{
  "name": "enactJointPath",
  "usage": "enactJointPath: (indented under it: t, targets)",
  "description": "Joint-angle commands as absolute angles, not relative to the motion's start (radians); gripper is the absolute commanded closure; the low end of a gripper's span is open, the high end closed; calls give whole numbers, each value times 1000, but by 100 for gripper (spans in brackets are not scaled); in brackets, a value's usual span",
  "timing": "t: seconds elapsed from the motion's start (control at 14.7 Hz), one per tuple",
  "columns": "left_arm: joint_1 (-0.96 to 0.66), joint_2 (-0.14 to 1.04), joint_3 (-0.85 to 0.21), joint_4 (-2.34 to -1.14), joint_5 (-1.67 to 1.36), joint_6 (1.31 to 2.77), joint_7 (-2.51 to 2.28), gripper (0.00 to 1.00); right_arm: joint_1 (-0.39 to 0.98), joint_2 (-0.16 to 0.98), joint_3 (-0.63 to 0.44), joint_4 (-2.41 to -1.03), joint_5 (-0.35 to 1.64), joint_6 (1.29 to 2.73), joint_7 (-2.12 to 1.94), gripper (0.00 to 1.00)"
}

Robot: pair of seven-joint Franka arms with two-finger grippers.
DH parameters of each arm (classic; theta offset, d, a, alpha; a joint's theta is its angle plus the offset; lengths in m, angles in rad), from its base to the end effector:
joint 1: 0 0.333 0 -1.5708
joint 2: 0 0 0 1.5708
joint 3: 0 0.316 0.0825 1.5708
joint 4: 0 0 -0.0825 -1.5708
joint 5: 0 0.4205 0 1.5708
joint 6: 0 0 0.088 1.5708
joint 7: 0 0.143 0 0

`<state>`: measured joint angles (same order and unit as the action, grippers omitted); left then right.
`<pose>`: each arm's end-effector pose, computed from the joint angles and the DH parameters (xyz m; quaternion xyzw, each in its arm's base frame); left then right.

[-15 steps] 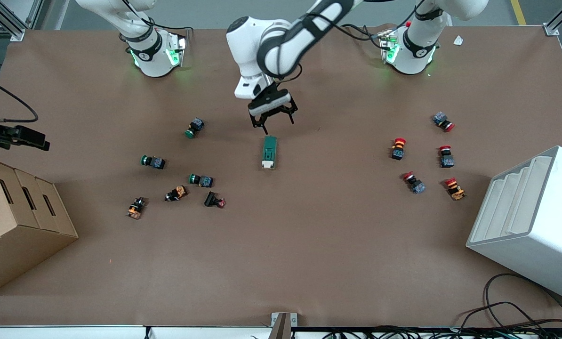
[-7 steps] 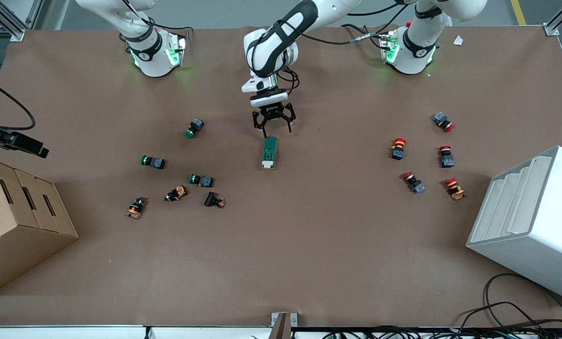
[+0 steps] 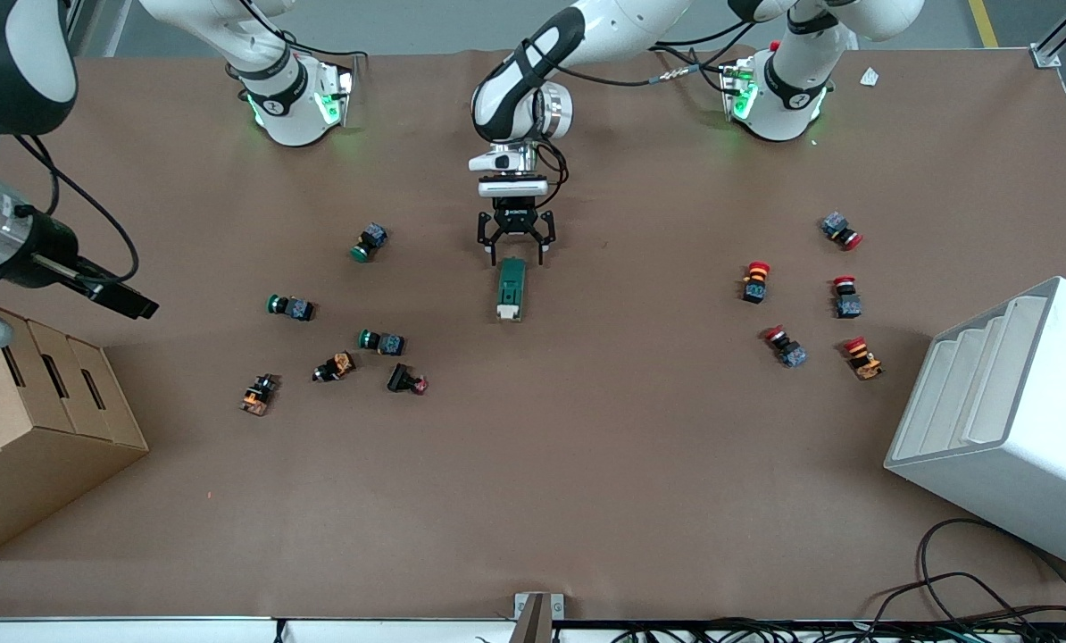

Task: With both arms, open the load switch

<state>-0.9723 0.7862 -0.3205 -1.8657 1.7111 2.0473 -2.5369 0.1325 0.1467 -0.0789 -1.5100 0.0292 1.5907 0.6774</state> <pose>0.2512 -0.5871 0.0487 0.8733 -0.0007 0.4869 0.0170 0.6308 0.0408 0.5315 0.9510 -0.3072 -0.0337 0.0035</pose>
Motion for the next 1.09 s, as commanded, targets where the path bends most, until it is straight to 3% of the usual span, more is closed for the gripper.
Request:
enactJointPath:
  t: [0.0,0.41,0.75,1.02]
  targets:
    - [-976,802,-316,-1865,1770,2054,-2574,1,233,152,-81,-1569,40,1601,913,0]
    - [-973,822,-313,-1867,1819,2054,-2576,1,400,286,-81,-1549,184,1682,1340,0]
    - [-973,833,-307,-1865,1822,2052,-2572,1,561,621,-81,-1306,183,1698,1707,0]
    - [-971,831,-305,-1861,1824,2052,-2572,1,649,753,-81,-1250,195,1756,1821,0]
